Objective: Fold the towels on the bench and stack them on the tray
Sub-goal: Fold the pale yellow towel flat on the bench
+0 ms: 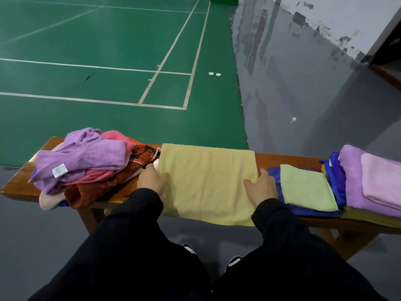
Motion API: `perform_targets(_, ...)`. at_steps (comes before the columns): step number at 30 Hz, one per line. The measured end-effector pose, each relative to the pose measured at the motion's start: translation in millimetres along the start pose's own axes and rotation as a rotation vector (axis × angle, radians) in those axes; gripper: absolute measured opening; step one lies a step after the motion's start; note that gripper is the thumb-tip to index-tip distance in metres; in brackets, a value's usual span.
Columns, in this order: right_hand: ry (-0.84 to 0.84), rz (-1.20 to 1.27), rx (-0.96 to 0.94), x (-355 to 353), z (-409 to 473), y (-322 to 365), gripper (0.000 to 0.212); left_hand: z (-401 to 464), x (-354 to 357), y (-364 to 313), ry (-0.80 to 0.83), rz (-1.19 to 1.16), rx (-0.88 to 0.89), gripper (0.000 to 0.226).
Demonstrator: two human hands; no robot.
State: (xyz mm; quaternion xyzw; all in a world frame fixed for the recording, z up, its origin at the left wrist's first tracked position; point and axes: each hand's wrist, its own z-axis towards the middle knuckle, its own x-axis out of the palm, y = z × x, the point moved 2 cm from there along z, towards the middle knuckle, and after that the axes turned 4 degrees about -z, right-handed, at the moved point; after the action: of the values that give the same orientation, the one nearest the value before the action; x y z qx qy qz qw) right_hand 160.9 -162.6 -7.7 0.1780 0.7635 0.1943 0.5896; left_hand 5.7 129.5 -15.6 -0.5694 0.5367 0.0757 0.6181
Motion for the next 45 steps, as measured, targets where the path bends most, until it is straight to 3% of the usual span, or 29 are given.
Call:
perform_targets(4,0.173,0.27,0.206,-10.7,14.3,6.0,0.061,13.1,5.1,-7.8,0.171,-0.225,-0.101,0.029)
perform_targets(9,0.373,0.487,0.32,-8.5,19.5,9.3,0.057,13.3,-14.0,-5.8,0.246,-0.556,-0.151,0.013)
perform_targets(12,0.301,0.647,0.327,-6.9,20.6,11.1,0.043,-1.4,-24.3,-3.4,0.375,-0.854,-0.263,0.02)
perform_targets(16,0.23,0.807,0.247,-17.9,10.5,19.8,0.02,-19.4,-28.7,-5.1,0.508,-1.009,-0.399,0.03)
perform_targets(19,0.356,1.034,0.331,-23.8,-0.3,18.2,0.026,-20.2,-25.9,-3.1,0.432,-1.147,-0.41,0.032)
perform_targets(21,0.448,1.144,0.379,-33.8,-9.8,20.2,0.027,-22.3,-29.3,-7.3,0.405,-1.21,-0.354,0.047)
perform_targets(23,0.458,1.213,0.358,-46.8,-13.8,20.7,0.024,-17.6,-34.9,-9.2,0.344,-1.221,-0.29,0.05)
perform_targets(29,0.371,1.316,0.0,-96.9,-16.2,23.5,0.02,-19.8,-85.9,-24.4,0.217,-1.195,0.001,0.025)
perform_targets(32,0.385,1.355,-0.163,-120.1,-24.8,29.1,0.007,-32.0,-107.8,-35.6,0.224,-1.156,0.062,0.022)
perform_targets(35,0.422,1.373,-0.248,-134.6,-32.1,30.6,0.009,-48.1,-122.2,-48.3,0.197,-1.094,0.129,0.025)
perform_targets(39,0.31,1.323,-0.321,-148.4,-48.4,31.7,0.014,-65.7,-137.5,-55.6,0.136,-0.973,0.243,0.017)
perform_targets(42,0.15,1.281,-0.419,-158.1,-65.3,29.5,0.015,-79.4,-145.6,-57.0,-0.08,-0.888,0.375,0.008)
perform_targets(45,0.098,1.279,-0.502,-171.5,-83.2,23.6,0.011,-96.0,-156.3,-56.6,-0.261,-0.928,0.489,0.021)
